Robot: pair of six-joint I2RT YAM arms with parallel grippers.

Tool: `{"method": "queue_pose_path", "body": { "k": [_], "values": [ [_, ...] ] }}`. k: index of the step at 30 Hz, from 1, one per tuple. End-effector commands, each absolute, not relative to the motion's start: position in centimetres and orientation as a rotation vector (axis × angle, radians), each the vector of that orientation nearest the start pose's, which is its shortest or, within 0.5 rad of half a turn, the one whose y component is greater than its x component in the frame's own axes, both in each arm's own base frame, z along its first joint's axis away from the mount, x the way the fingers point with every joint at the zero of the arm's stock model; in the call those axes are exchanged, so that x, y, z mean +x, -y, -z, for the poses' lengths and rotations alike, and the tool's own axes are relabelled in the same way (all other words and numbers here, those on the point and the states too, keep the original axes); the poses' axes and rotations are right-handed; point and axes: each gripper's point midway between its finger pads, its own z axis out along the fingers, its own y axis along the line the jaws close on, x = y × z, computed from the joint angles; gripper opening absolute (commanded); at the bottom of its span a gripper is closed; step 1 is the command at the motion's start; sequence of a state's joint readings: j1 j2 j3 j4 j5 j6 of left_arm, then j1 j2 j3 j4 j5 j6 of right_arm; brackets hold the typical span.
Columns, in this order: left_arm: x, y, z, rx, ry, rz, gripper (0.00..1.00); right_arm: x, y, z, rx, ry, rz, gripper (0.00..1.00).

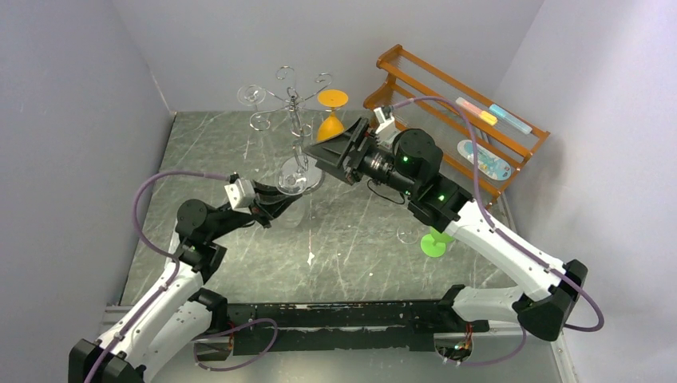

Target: Place the wine glass upside down on the wine glass rack

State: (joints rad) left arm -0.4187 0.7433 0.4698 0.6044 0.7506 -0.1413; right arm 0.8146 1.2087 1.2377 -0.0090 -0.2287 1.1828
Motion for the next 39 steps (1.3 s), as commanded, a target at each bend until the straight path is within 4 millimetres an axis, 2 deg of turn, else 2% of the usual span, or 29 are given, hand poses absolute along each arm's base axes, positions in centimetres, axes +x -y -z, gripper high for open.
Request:
{"method": "queue_pose_path", "body": {
  "k": [1,9,19,22,25,30,39],
  "values": [
    [22.9,21.6,-31.7,0.747,-1.105,0.793,0.05,24.6,-32.6,-40.8,0.203,-1.805,-1.486,0.93],
    [27.6,19.4,-32.6,0.589,-1.208,0.611,0.05,24.5,-29.0,-41.5,0.247,-1.682,-1.392,0.93],
    [32.9,18.5,-31.7,0.493,-1.247,0.614,0.05,23.5,-27.3,-42.5,0.245,-1.613,-1.386,0.91],
    [33.7,18.8,-32.2,0.503,-1.221,0.624,0.05,22.7,-27.3,-43.0,0.231,-1.57,-1.449,0.9],
    [34.3,19.3,-32.6,0.539,-1.201,0.628,0.05,22.7,-27.2,-42.6,0.237,-1.58,-1.444,0.91],
    [34.2,19.7,-33.5,0.562,-1.138,0.633,0.05,22.6,-27.5,-42.7,0.213,-1.575,-1.458,0.9],
    [35.3,19.9,-34.7,0.58,-1.091,0.596,0.05,22.4,-28.1,-42.6,0.193,-1.58,-1.482,0.88]
  ]
}}
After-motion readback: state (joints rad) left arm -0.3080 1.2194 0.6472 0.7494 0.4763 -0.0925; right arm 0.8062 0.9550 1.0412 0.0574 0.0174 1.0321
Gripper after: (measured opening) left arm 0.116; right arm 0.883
